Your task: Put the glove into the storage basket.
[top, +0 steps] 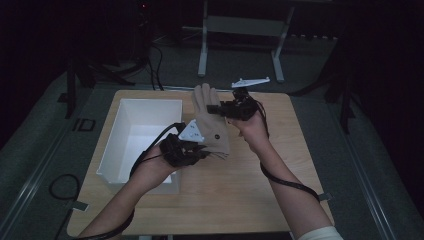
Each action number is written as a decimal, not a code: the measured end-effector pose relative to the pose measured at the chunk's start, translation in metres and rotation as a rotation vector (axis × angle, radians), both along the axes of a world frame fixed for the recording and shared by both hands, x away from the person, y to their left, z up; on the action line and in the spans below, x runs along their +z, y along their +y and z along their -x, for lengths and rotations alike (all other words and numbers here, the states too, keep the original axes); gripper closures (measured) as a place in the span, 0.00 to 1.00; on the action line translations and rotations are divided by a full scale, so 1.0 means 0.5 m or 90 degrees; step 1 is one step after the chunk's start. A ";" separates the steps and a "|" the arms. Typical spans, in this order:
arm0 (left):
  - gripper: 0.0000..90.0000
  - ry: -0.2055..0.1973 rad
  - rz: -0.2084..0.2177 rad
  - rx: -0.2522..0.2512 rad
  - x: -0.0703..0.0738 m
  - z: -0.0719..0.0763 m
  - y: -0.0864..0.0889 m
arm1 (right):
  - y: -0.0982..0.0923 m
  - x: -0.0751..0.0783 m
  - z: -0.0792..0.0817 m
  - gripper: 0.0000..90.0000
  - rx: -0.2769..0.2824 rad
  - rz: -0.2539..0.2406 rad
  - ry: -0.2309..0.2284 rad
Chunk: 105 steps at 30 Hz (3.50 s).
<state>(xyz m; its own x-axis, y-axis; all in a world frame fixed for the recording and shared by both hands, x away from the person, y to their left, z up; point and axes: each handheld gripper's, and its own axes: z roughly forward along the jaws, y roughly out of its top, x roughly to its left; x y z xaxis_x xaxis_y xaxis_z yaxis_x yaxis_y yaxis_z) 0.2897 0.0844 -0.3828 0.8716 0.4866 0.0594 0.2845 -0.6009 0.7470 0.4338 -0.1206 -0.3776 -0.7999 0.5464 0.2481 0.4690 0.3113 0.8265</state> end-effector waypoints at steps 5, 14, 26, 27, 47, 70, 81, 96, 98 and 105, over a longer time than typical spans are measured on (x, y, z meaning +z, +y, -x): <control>0.90 0.000 0.001 0.018 0.001 0.009 0.033 | 0.041 0.006 -0.001 0.72 0.014 0.004 -0.001; 0.90 -0.002 0.002 0.049 -0.003 0.021 0.091 | 0.111 0.014 -0.001 0.72 0.038 0.005 -0.003; 0.90 0.002 0.006 0.099 -0.027 0.035 0.170 | 0.205 0.010 -0.001 0.72 0.063 0.006 0.000; 0.90 0.005 0.010 0.105 -0.031 0.035 0.178 | 0.213 0.009 -0.001 0.72 0.066 0.010 -0.003; 0.90 0.054 0.001 0.188 -0.135 0.041 0.258 | 0.335 -0.078 -0.020 0.71 0.095 0.056 0.043; 0.89 0.090 -0.024 0.206 -0.234 0.023 0.252 | 0.381 -0.157 -0.034 0.69 0.084 0.160 0.086; 0.68 0.137 -0.038 0.208 -0.248 0.009 0.248 | 0.396 -0.154 -0.030 0.50 0.097 0.217 0.072; 0.43 0.090 0.049 0.273 -0.207 0.019 0.242 | 0.335 -0.110 -0.020 0.24 0.117 0.149 0.060; 0.32 0.085 0.069 0.279 -0.195 0.018 0.238 | 0.318 -0.106 -0.015 0.22 0.126 0.130 0.060; 0.16 0.039 0.141 0.279 -0.145 0.025 0.217 | 0.250 -0.092 -0.002 0.19 0.139 0.094 0.049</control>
<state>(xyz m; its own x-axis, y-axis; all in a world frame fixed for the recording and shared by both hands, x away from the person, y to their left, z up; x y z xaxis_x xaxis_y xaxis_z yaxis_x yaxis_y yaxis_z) 0.2771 0.1927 -0.4552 0.5812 0.8030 -0.1318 0.5217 -0.2434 0.8177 0.4347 0.0046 -0.4236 -0.8842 0.3984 0.2439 0.4380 0.5258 0.7292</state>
